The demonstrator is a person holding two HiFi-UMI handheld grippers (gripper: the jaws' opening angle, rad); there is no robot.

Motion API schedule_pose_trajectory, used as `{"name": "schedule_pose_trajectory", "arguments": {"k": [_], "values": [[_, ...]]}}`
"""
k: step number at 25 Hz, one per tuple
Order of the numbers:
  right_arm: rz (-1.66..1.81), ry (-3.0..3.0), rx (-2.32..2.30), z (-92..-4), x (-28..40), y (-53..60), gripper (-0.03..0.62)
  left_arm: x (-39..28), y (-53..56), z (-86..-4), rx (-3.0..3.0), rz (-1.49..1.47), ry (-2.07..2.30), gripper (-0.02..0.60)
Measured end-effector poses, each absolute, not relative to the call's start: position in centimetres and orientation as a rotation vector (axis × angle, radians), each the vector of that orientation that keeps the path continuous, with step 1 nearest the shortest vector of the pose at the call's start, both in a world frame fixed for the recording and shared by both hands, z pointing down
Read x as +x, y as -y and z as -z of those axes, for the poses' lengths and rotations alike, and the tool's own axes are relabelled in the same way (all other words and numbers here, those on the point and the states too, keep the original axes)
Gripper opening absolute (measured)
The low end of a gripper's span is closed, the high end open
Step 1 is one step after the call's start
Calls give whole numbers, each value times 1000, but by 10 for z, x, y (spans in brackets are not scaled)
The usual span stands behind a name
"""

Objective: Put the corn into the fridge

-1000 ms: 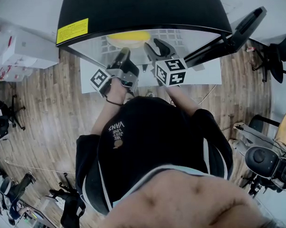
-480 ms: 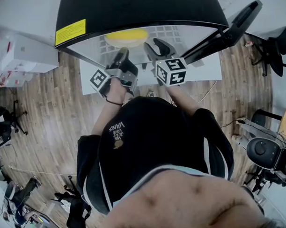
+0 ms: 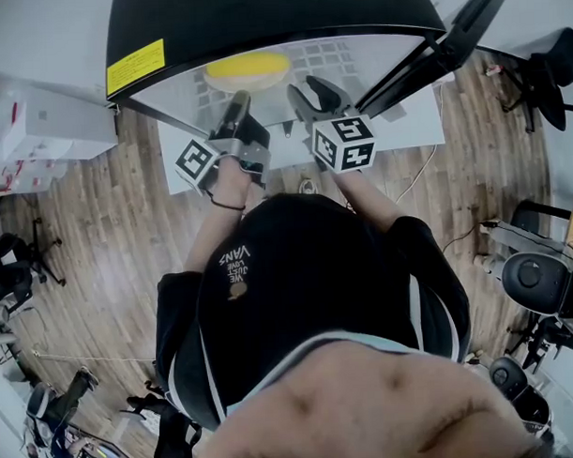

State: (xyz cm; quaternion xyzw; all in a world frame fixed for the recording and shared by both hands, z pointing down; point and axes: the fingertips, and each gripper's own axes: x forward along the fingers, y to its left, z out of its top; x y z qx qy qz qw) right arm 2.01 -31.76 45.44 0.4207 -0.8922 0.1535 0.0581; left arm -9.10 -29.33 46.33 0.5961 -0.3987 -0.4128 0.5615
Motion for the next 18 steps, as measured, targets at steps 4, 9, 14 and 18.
{"name": "schedule_pose_trajectory", "arguments": {"k": [4, 9, 14, 18], "values": [[-466, 2699, 1310, -452, 20, 308, 173, -93, 289, -456, 1492, 917, 952, 63], [-467, 2685, 1356, -450, 23, 299, 173, -97, 285, -446, 1644, 819, 1021, 63], [-464, 2670, 1397, -449, 24, 292, 173, -98, 282, -439, 1723, 756, 1037, 63], [-469, 2657, 1424, -449, 25, 287, 173, -95, 279, -440, 1760, 705, 1031, 63]]}}
